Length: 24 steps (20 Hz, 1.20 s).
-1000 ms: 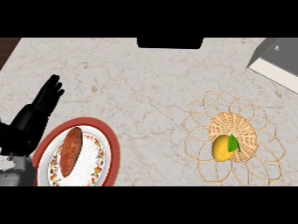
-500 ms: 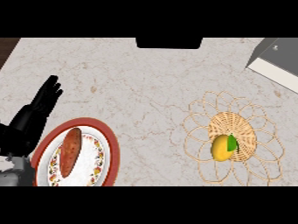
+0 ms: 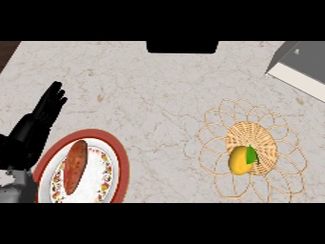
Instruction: Pick the croissant from the placemat and place it in the tiered shelf
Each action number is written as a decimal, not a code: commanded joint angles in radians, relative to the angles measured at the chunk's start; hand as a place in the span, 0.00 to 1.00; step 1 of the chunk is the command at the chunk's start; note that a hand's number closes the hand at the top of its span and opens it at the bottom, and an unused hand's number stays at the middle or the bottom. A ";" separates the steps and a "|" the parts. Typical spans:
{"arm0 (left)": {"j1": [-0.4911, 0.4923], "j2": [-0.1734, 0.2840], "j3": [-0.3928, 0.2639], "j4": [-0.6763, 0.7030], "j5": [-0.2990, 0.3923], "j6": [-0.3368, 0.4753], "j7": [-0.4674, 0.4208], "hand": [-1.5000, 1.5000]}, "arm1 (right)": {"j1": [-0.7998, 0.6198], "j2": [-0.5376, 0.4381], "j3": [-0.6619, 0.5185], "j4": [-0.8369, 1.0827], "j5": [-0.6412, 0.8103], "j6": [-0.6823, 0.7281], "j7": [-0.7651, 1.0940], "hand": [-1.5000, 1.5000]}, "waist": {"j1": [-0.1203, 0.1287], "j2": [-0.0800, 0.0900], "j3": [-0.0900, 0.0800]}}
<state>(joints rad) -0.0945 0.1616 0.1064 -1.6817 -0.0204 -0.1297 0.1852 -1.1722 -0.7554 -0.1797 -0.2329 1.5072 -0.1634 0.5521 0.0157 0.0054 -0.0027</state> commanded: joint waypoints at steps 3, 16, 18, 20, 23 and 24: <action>-0.006 0.012 0.025 0.008 0.012 -0.004 0.003 0.50 | -0.046 0.025 0.006 -0.077 0.008 0.085 0.202 0.00 | -0.007 -0.006 0.002; 0.015 -0.011 -0.006 -0.041 -0.014 0.019 0.040 0.50 | -0.195 -0.016 -0.128 -0.341 -0.131 -0.133 0.238 0.00 | -0.012 -0.011 0.002; 0.032 -0.043 -0.032 -0.038 -0.043 0.046 0.031 0.50 | -0.205 -0.019 -0.146 -0.409 -0.154 -0.122 0.274 0.00 | -0.029 -0.017 0.002; 0.014 0.003 0.028 -0.028 0.008 0.013 0.036 0.50 | -0.224 -0.036 -0.213 -0.453 -0.202 -0.182 0.335 0.00 | -0.033 -0.020 0.003; 0.025 0.003 0.027 -0.003 0.010 0.002 0.011 0.50 | -0.241 -0.080 -0.279 -0.521 -0.265 -0.142 0.373 0.00 | -0.042 -0.020 0.002; 0.036 0.006 0.027 -0.028 0.003 0.011 0.033 0.50 | -0.201 -0.112 -0.322 -0.557 -0.311 -0.153 0.346 0.00 | -0.057 -0.027 0.004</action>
<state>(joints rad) -0.0598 0.1575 0.1227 -1.6985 -0.0201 -0.1205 0.1988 -1.3827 -0.8264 -0.4158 -0.6967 1.2808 -0.3081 0.8668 -0.0231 -0.0149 -0.0004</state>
